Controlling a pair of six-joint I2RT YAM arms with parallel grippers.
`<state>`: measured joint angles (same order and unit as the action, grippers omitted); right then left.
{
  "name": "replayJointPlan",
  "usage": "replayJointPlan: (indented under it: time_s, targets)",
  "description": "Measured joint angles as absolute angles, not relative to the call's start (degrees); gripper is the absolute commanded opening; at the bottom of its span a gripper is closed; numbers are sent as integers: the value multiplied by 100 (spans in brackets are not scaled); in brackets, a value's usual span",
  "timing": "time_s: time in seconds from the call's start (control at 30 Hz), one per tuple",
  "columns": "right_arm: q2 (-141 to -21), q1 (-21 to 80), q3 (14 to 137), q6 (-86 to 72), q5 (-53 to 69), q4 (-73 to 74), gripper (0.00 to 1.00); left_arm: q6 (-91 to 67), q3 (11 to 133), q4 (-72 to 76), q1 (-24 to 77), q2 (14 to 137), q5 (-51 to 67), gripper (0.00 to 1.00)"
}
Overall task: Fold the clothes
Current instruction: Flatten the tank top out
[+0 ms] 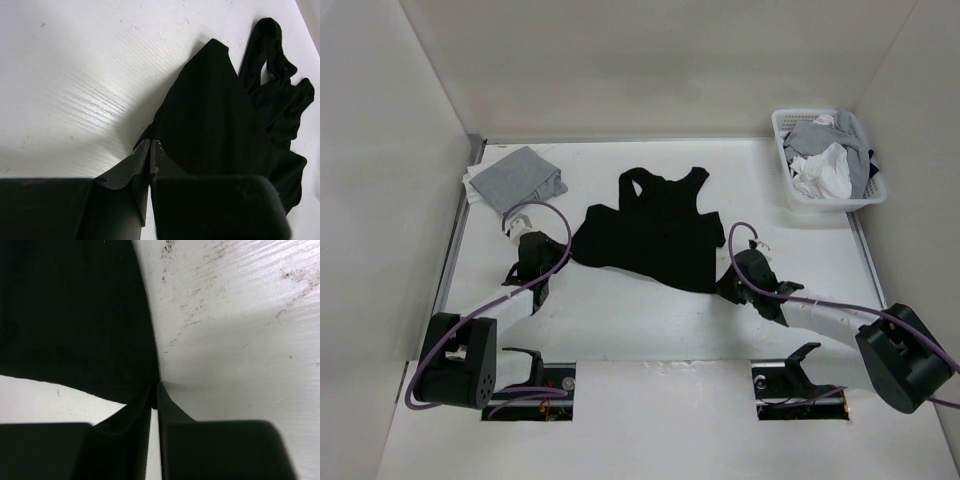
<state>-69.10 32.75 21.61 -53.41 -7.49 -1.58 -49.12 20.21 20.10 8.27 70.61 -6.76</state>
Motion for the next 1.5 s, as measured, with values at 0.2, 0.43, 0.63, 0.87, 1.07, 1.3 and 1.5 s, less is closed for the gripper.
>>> replayJointPlan:
  time_s: [0.2,0.43,0.63,0.87,1.07,1.3,1.5]
  targets:
    - [-6901,3234,2161,-5376,-694,-163,0,-4971,2021,1955,832,6978,-655,1]
    - [-4939,3393,2869,-4936,-1046,923,0,-4998,2390,779,869,5199,-650,0]
    - [-3983,3962,5754,-4099,-1822,1975,0,-4901,4407,-370,947,3485,-928,0]
    - [-4475,5148,9461,-2897,-2731,2453,0,-4718,7113,-668,939,3378,-1155,1]
    - [-5247,6504,11721,-1920,-3374,2547,0,-4624,8803,-753,937,3833,-1168,3]
    - [-5725,5846,11367,-1278,-3649,2375,0,-4515,9032,-620,928,4687,-1179,3]
    - [-6761,3367,10447,-2012,-1992,2359,0,-4523,7905,-574,720,6106,-1212,3]
